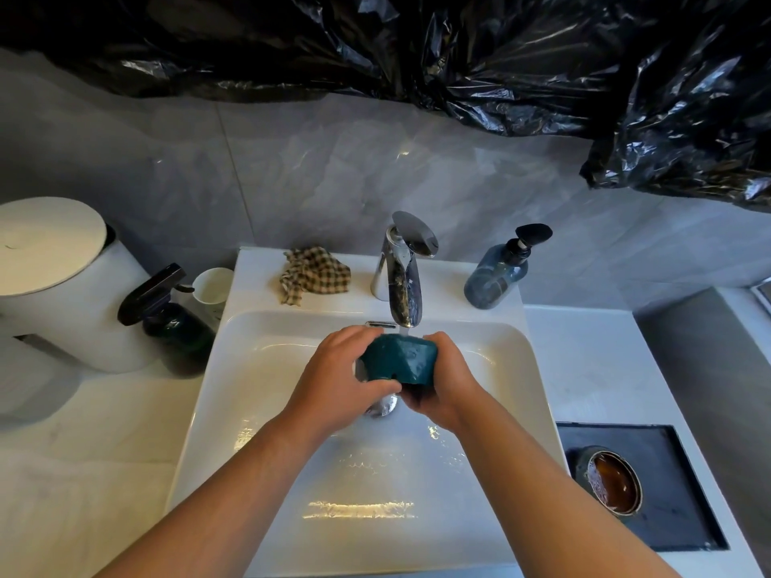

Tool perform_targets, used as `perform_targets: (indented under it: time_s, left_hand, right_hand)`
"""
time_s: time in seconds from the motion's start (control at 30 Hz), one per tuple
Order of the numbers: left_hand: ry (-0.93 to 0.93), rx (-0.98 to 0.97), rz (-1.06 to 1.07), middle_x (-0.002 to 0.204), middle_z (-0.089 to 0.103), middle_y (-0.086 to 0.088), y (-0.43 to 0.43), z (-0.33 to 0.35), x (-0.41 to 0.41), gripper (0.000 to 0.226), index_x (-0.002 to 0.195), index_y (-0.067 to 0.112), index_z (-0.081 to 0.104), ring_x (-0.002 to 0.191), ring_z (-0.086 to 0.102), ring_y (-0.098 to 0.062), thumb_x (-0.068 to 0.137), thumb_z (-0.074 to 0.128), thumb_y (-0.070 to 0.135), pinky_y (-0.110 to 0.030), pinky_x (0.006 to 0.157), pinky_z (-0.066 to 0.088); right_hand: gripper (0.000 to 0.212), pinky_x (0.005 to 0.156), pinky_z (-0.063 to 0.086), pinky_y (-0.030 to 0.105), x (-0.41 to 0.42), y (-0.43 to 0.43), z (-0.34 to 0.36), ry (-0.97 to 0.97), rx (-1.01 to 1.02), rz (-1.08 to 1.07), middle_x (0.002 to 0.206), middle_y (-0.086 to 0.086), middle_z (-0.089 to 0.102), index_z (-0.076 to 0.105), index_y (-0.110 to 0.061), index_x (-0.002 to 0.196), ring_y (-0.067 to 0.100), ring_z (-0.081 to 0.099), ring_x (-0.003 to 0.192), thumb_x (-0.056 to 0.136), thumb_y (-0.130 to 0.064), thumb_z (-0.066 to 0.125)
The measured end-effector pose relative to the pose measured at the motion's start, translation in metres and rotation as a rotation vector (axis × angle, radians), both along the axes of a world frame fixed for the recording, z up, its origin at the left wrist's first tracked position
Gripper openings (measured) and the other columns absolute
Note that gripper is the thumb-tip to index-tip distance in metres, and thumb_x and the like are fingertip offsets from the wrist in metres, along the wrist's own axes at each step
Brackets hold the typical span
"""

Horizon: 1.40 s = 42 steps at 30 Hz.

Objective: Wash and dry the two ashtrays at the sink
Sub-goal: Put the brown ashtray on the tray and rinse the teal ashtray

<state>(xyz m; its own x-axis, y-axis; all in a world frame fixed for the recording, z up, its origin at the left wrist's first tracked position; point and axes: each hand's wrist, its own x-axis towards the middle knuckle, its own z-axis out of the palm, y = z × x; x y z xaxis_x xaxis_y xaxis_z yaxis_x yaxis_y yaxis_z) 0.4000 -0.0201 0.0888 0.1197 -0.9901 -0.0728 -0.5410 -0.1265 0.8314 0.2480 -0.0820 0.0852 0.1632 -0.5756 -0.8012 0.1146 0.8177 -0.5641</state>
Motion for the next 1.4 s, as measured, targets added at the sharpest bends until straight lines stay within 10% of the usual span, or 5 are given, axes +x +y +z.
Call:
perform_targets:
  time_s: [0.2,0.53,0.83,1.2,1.4]
  left_hand:
    - [0.171,0.142,-0.005,0.104,0.062,0.017,-0.01,0.002,0.004,0.061,0.112,0.037,0.053,0.099,0.059,-0.009,0.063,0.089,0.033,-0.024,0.075,0.056]
    - [-0.295,-0.034,-0.108,0.102,0.053,0.015,-0.017,-0.003,0.0,0.059,0.106,0.029,0.057,0.098,0.055,-0.012,0.06,0.087,0.049,-0.03,0.075,0.054]
    - [0.536,0.233,-0.029,0.138,0.05,0.007,-0.001,-0.015,-0.013,0.089,0.133,0.052,0.028,0.122,0.055,-0.016,0.069,0.082,0.02,-0.018,0.079,0.055]
    - [0.792,0.207,0.154,0.12,0.066,-0.003,-0.012,-0.019,-0.011,0.073,0.128,0.033,0.053,0.113,0.064,-0.021,0.06,0.077,0.04,-0.03,0.086,0.058]
    - [0.512,0.174,0.229,0.131,0.056,0.002,-0.013,-0.016,-0.008,0.083,0.139,0.036,0.042,0.116,0.058,-0.022,0.068,0.083,0.028,-0.028,0.082,0.061]
  right_hand:
    - [0.043,0.056,0.052,0.026,0.001,0.001,0.002,-0.071,0.139,0.036,0.085,0.012,0.071,0.068,-0.009,0.107,0.024,0.062,0.074,0.085,-0.039,0.045]
    - [0.043,0.089,0.058,0.046,0.012,0.005,-0.003,-0.035,-0.107,0.035,0.099,0.015,0.077,0.068,-0.009,0.11,0.031,0.072,0.093,0.1,-0.046,0.049]
    - [0.026,0.073,0.054,0.034,0.01,0.011,-0.009,0.038,-0.194,-0.154,0.092,0.017,0.072,0.066,-0.006,0.104,0.03,0.067,0.088,0.092,-0.015,0.044]
    - [0.029,0.054,0.048,0.028,0.009,0.014,-0.002,-0.169,0.018,-0.219,0.063,0.012,0.067,0.064,-0.002,0.088,0.025,0.06,0.063,0.086,-0.021,0.043]
    - [0.036,0.077,0.061,0.04,0.012,0.004,0.003,-0.047,0.012,-0.013,0.106,0.018,0.067,0.063,-0.007,0.119,0.028,0.065,0.093,0.099,-0.034,0.049]
